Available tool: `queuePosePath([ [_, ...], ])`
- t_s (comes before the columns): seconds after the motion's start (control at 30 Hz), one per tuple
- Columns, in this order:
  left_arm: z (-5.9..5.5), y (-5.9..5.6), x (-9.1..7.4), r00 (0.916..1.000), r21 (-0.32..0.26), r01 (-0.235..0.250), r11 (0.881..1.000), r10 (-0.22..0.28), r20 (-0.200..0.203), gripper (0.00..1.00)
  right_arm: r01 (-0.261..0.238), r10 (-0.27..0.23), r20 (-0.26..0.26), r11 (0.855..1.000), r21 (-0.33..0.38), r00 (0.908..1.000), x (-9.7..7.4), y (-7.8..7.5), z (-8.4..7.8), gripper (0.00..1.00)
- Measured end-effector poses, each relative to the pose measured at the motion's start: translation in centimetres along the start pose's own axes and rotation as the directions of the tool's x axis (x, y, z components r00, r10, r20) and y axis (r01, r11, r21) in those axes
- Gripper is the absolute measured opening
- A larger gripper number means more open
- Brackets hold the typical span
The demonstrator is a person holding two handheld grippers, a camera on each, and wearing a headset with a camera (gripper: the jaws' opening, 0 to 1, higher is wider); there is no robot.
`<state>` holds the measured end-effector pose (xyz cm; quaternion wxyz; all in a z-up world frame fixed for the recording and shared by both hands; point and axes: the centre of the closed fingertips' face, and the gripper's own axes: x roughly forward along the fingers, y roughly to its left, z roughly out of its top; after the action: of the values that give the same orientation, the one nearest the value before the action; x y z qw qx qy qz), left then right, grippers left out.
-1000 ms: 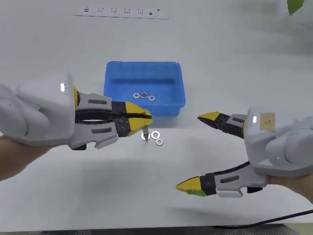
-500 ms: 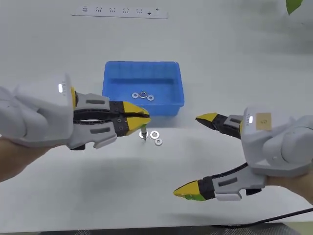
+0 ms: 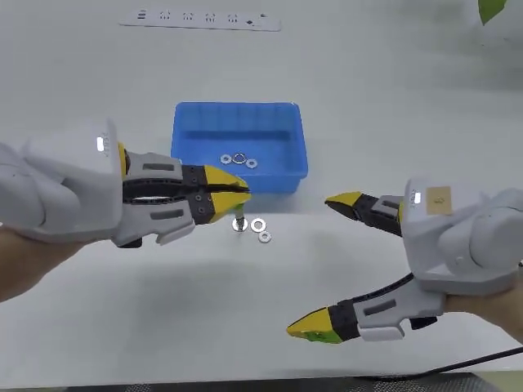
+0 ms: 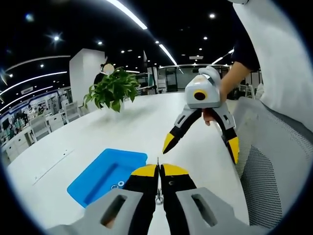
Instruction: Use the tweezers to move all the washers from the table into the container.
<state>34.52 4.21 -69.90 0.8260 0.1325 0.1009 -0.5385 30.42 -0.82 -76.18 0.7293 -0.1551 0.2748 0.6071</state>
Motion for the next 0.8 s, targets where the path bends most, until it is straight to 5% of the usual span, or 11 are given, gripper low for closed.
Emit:
queuePosePath([
  [0.37, -0.2, -0.4, -0.1, 0.9998, 0.008, 0.015, 1.000, -0.015, -0.012, 0.06, -0.010, 0.010, -0.007, 1.000, 0.000, 0.9999, 0.1, 0.3, 0.0, 1.00],
  [0.47, -0.3, -0.4, -0.3, 0.9992, -0.039, 0.032, 0.999, -0.033, -0.022, 0.06, -0.011, 0.011, 0.002, 1.000, -0.005, 0.9999, 0.3, 0.3, 0.5, 1.00],
  [0.6, -0.3, 0.0, -0.3, 0.9991, -0.042, 0.022, 0.999, -0.023, -0.037, 0.06, -0.025, 0.026, 0.022, 0.999, -0.027, 0.9994, 0.7, 0.3, 1.1, 0.88],
  [0.8, -0.4, -0.8, -0.4, 0.9945, -0.025, 0.077, 0.997, -0.078, -0.070, 0.06, -0.051, 0.052, 0.009, 0.995, -0.084, 0.9986, 2.8, -0.3, 2.3, 0.71],
])
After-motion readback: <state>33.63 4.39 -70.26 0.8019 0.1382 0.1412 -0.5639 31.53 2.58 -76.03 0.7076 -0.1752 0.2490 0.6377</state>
